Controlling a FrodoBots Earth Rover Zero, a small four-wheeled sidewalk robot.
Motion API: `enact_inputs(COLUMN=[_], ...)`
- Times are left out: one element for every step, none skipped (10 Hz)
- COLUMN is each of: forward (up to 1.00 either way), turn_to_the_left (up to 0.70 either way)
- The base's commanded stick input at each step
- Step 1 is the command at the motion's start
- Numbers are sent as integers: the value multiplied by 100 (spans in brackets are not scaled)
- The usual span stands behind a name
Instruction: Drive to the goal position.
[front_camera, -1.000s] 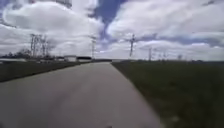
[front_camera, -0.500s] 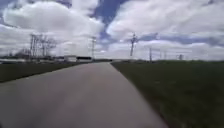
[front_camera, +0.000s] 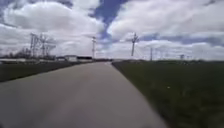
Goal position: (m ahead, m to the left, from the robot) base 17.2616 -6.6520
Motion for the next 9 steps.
enact_inputs(forward=[100, 100, 100, 100, 100, 100, 100, 100, 100], turn_to_the_left=[0, 7, 20, 0, 0, 0, 0, 0, 24])
